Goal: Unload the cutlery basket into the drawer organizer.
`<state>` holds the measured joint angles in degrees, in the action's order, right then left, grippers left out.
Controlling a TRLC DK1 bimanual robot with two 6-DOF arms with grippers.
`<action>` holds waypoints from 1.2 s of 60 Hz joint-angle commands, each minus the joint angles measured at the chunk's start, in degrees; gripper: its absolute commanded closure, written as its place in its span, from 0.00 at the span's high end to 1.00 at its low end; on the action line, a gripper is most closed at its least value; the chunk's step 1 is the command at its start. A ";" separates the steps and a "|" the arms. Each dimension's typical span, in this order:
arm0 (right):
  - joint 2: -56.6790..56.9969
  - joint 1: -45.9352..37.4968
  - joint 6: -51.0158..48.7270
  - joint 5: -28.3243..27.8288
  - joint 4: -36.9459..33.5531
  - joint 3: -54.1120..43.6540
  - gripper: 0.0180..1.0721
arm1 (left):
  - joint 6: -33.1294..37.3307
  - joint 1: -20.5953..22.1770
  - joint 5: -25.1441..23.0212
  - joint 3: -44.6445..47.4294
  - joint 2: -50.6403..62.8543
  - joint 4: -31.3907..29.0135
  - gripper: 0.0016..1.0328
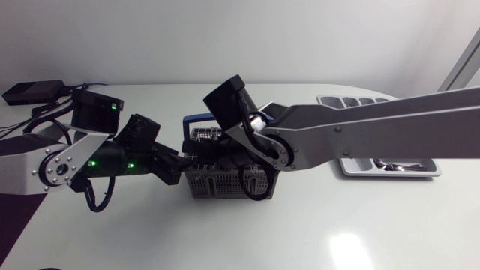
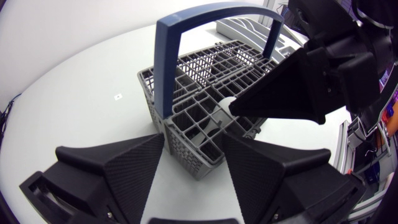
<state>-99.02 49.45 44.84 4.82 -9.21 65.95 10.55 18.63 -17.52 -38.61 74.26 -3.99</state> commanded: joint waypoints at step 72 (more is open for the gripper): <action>-1.79 0.21 2.09 0.89 1.65 -0.30 0.30 | 0.09 0.88 -0.32 2.31 0.80 0.56 0.64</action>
<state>-99.15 49.45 45.04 5.23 -8.29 65.95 10.55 18.98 -17.52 -37.54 74.28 -3.70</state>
